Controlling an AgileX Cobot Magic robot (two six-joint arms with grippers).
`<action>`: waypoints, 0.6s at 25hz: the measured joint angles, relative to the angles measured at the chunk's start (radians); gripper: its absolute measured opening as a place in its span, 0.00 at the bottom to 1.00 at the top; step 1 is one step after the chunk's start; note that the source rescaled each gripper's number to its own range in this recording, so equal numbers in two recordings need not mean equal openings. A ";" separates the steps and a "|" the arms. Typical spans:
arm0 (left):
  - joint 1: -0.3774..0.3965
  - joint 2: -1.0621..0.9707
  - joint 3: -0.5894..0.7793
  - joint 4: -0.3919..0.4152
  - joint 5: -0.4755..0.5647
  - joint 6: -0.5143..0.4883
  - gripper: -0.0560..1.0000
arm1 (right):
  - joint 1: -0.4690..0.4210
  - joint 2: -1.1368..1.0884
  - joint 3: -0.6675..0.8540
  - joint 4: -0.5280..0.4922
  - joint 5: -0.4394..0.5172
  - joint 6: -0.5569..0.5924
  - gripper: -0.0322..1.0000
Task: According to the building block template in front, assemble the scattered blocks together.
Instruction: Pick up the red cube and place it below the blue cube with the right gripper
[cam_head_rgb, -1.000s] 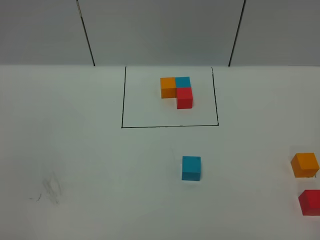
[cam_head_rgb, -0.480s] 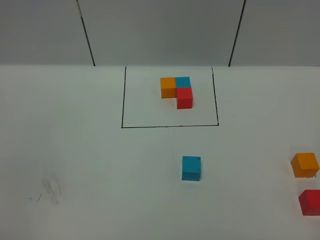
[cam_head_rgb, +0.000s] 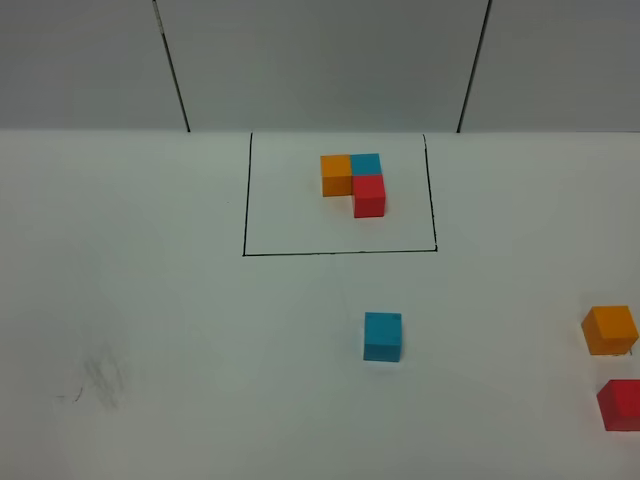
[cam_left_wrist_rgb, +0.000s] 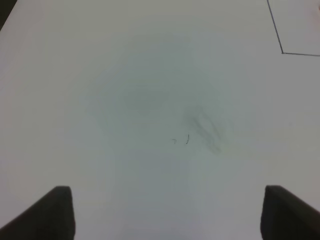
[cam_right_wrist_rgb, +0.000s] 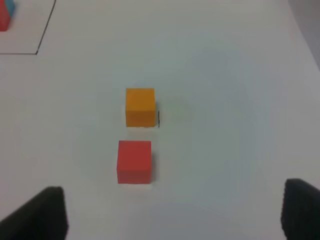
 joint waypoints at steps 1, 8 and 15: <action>0.000 0.000 0.000 0.000 0.000 0.000 0.68 | 0.000 0.017 0.000 -0.002 0.000 0.001 0.94; 0.000 0.000 0.000 0.000 0.000 0.000 0.68 | 0.000 0.210 -0.030 -0.005 -0.043 0.012 0.99; 0.000 0.000 0.000 0.000 0.000 0.000 0.68 | 0.000 0.515 -0.103 -0.012 -0.156 0.027 0.95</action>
